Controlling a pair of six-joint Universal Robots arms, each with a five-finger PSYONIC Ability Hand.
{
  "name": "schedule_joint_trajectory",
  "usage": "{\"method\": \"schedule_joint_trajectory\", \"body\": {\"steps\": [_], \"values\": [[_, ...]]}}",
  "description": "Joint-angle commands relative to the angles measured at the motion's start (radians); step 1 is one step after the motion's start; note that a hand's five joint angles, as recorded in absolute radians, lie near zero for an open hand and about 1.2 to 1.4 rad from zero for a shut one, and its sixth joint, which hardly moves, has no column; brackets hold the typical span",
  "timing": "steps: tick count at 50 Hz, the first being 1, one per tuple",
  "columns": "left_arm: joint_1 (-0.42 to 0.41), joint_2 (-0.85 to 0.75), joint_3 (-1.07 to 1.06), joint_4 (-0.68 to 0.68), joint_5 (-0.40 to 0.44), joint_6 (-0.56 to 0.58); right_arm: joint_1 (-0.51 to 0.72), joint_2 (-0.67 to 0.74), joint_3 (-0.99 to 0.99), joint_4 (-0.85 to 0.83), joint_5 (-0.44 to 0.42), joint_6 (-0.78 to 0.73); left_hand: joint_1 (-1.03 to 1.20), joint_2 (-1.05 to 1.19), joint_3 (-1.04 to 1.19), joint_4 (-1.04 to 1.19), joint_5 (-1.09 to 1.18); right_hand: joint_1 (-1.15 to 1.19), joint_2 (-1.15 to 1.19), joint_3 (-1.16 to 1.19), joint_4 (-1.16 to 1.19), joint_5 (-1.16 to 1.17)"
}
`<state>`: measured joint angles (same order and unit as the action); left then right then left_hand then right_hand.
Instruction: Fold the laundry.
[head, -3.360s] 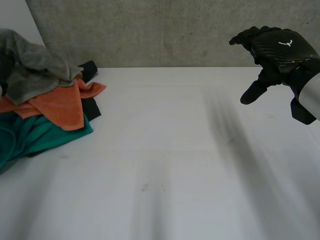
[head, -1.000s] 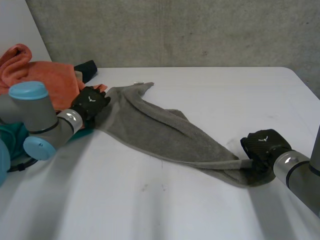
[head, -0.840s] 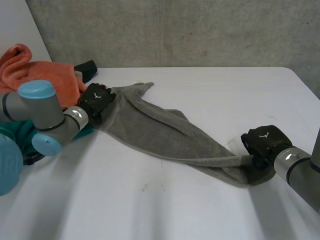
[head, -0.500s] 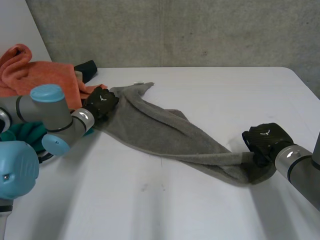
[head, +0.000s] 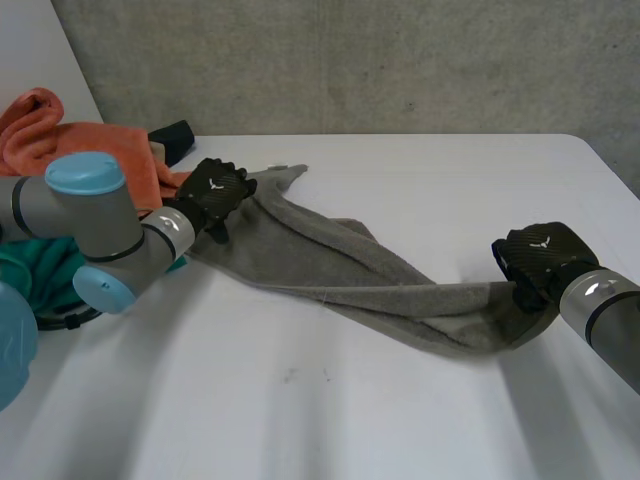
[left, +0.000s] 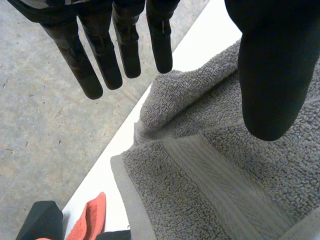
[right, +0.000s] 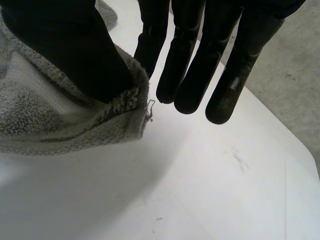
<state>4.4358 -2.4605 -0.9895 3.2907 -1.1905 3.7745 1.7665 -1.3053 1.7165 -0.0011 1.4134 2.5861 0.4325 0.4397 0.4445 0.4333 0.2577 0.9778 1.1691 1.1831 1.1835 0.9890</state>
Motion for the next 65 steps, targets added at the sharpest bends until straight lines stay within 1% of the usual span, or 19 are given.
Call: {"method": "schedule_joint_trajectory", "body": {"steps": [1, 6, 10, 13, 14, 15, 19, 24, 30, 31, 35, 38, 42, 45, 52, 56, 57, 61, 65], "values": [[-0.001, -0.060, 0.018, 0.029, 0.002, -0.012, -0.001, -0.002, 0.005, 0.000, -0.001, 0.000, 0.054, 0.047, 0.042, 0.053, 0.054, 0.418, 0.227, 0.213, 0.213, 0.233], [-0.001, -0.121, 0.077, 0.027, 0.000, -0.010, -0.001, 0.000, 0.006, 0.000, -0.004, 0.000, 0.110, 0.103, 0.098, 0.109, 0.110, 0.418, 0.227, 0.213, 0.213, 0.233], [-0.001, -0.173, 0.135, 0.024, 0.000, -0.006, -0.005, 0.000, 0.006, 0.000, -0.004, 0.000, 0.262, 0.255, 0.250, 0.261, 0.262, 0.418, 0.227, 0.213, 0.213, 0.233], [-0.001, -0.189, 0.166, 0.023, -0.001, 0.001, -0.013, 0.000, 0.002, -0.002, -0.004, 0.000, 0.502, 0.495, 0.490, 0.501, 0.503, 0.418, 0.227, 0.213, 0.213, 0.233], [-0.004, -0.189, 0.172, 0.021, -0.006, 0.005, -0.019, 0.000, -0.002, 0.000, -0.002, 0.000, 0.869, 0.862, 0.857, 0.869, 0.870, 0.418, 0.227, 0.213, 0.213, 0.233], [-0.010, -0.180, 0.166, 0.024, -0.017, 0.010, -0.021, -0.002, -0.002, 0.000, -0.004, 0.000, 0.963, 0.956, 0.951, 0.962, 0.963, 0.418, 0.227, 0.213, 0.213, 0.233], [-0.036, -0.091, 0.117, 0.018, -0.052, 0.022, -0.032, -0.012, -0.031, 0.006, -0.002, 0.000, 0.964, 0.957, 0.952, 0.963, 0.964, 0.418, 0.227, 0.213, 0.213, 0.233], [-0.041, 0.084, -0.032, 0.015, -0.100, 0.022, -0.035, -0.080, -0.104, 0.124, -0.011, -0.038, 0.964, 0.957, 0.952, 0.963, 0.964, 0.418, 0.227, 0.213, 0.213, 0.233], [-0.042, 0.380, -0.276, -0.054, -0.120, 0.024, -0.036, -0.130, -0.228, 0.349, -0.024, -0.182, 0.964, 0.957, 0.952, 0.963, 0.964, 0.418, 0.227, 0.213, 0.213, 0.233], [-0.042, 0.453, -0.334, -0.098, -0.129, 0.024, -0.036, -0.134, -0.239, 0.381, -0.024, -0.207, 0.964, 0.957, 0.952, 0.963, 0.964, 0.418, 0.227, 0.213, 0.213, 0.233], [-0.042, 0.558, -0.453, -0.213, -0.146, 0.019, -0.038, -0.135, -0.273, 0.551, -0.028, -0.375, 0.964, 0.957, 0.952, 0.963, 0.964, 0.418, 0.227, 0.213, 0.213, 0.233], [-0.050, 0.568, -0.524, -0.281, -0.155, 0.024, -0.048, -0.134, -0.275, 0.579, -0.028, -0.434, 0.964, 0.957, 0.952, 0.963, 0.964, 0.418, 0.227, 0.213, 0.213, 0.233], [-0.067, 0.520, -0.537, -0.264, -0.161, 0.016, -0.047, -0.066, -0.275, 0.569, -0.031, -0.457, 0.964, 0.957, 0.952, 0.963, 0.964, 0.418, 0.227, 0.213, 0.213, 0.233], [-0.072, 0.444, -0.503, -0.221, -0.188, 0.016, -0.047, 0.024, -0.287, 0.506, -0.030, -0.448, 0.964, 0.957, 0.952, 0.963, 0.964, 0.418, 0.227, 0.213, 0.213, 0.233], [-0.102, 0.224, -0.270, -0.083, -0.337, 0.031, -0.025, 0.167, -0.342, 0.294, -0.019, -0.327, 0.964, 0.957, 0.952, 0.963, 0.964, 0.418, 0.227, 0.213, 0.213, 0.233], [-0.105, 0.172, -0.082, 0.000, -0.353, 0.036, -0.001, 0.204, -0.488, 0.167, 0.001, -0.261, 0.964, 0.957, 0.952, 0.963, 0.964, 0.418, 0.227, 0.213, 0.213, 0.233], [-0.104, 0.173, 0.002, 0.054, -0.353, 0.028, 0.002, 0.202, -0.520, 0.130, 0.006, -0.244, 0.964, 0.957, 0.952, 0.963, 0.964, 0.418, 0.227, 0.213, 0.213, 0.233], [-0.104, 0.187, 0.187, 0.222, -0.373, 0.019, 0.011, 0.149, -0.644, -0.191, 0.038, -0.135, 0.964, 0.957, 0.952, 0.963, 0.964, 0.418, 0.227, 0.213, 0.213, 0.233], [-0.104, 0.222, 0.281, 0.328, -0.388, 0.001, 0.008, 0.074, -0.643, -0.464, 0.052, -0.054, 0.964, 0.957, 0.952, 0.963, 0.964, 0.418, 0.227, 0.213, 0.213, 0.233]]}}
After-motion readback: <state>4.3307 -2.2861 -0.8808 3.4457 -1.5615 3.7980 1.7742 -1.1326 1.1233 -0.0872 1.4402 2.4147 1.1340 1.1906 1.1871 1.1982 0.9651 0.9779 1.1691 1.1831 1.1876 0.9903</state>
